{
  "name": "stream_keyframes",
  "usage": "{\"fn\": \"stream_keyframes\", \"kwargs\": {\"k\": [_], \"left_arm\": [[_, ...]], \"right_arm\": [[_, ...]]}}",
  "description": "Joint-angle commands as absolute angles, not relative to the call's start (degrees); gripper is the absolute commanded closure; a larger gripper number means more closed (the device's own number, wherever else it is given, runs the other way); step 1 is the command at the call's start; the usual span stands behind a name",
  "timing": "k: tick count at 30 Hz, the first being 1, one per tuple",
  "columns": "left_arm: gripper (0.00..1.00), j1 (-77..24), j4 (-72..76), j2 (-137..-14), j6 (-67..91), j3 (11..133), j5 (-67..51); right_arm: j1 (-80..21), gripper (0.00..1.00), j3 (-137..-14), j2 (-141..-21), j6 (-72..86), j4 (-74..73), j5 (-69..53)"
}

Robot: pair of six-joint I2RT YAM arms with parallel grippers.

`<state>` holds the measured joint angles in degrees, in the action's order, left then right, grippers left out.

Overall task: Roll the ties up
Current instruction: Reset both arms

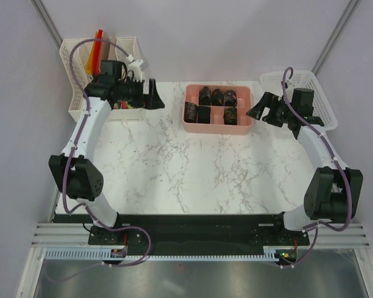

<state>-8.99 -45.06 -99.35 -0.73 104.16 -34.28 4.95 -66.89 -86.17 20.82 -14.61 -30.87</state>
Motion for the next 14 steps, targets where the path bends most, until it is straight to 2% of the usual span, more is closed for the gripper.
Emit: {"fn": "stream_keyframes", "kwargs": {"k": [1, 6, 9, 14], "left_arm": [[0.00, -6.1, -52.0, -91.1, -8.4, 91.0, -35.2], [0.00, -2.7, -48.3, -81.2, -9.3, 74.8, -33.8], [0.00, -2.3, -45.4, -77.0, -8.9, 69.3, -32.1], [0.00, -1.9, -44.5, -75.1, -7.7, 68.5, -29.4]], "right_arm": [[5.1, 0.02, -63.5, -80.6, 12.3, -22.4, -27.9], [5.1, 0.02, -59.1, -76.1, 9.9, -24.9, -25.8], [5.1, 0.02, -56.5, -74.2, 9.2, -25.0, -25.5], [5.1, 0.02, -55.9, -72.9, 9.0, -25.0, -24.8]]}}
